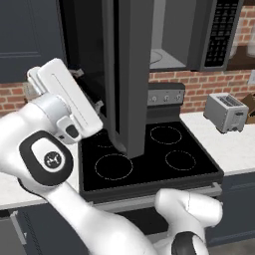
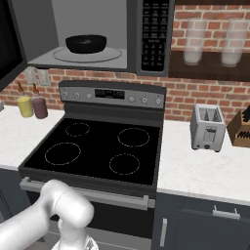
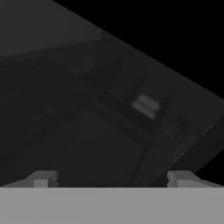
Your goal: Open the microwave, place the bowl with waffle inside the microwave, then close the microwave door and turn it on.
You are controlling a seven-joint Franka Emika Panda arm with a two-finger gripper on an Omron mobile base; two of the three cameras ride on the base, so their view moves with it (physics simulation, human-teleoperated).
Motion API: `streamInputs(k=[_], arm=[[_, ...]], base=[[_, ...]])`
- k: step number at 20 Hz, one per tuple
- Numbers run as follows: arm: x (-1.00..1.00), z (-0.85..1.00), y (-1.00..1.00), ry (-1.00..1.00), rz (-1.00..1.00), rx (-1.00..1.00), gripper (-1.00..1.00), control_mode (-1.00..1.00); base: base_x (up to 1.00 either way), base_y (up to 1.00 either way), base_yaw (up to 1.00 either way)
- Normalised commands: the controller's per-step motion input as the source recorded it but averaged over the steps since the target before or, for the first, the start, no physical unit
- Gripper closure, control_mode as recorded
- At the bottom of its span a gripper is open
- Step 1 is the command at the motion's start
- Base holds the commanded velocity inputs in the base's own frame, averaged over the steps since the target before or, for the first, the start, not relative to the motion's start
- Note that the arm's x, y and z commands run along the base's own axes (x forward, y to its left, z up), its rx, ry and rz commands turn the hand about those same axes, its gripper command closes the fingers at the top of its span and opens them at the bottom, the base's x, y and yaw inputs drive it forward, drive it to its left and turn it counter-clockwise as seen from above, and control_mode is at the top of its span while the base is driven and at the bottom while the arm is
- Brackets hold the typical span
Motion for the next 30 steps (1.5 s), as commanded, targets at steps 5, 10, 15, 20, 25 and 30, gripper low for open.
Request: streamInputs(k=[5, 10, 15, 20, 25, 30], arm=[[0.53, 0.0, -0.68, 0.0, 0.1, 0.05, -1.0, -1.0], [0.45, 0.0, -0.81, 0.0, 0.15, 0.1, -1.0, -1.0], [0.53, 0.0, -0.79, 0.02, 0.16, 0.09, -1.0, -1.0], [0.61, 0.0, -0.76, 0.06, 0.17, 0.09, -1.0, -1.0], [0.62, 0.0, -0.75, 0.08, 0.18, 0.12, -1.0, -1.0], [0.62, 0.0, -0.53, 0.04, 0.14, 0.06, -1.0, -1.0]], base=[[0.0, 0.0, 0.0], [0.0, 0.0, 0.0], [0.0, 0.0, 0.0], [0.0, 0.0, 0.0], [0.0, 0.0, 0.0], [0.0, 0.0, 0.0]])
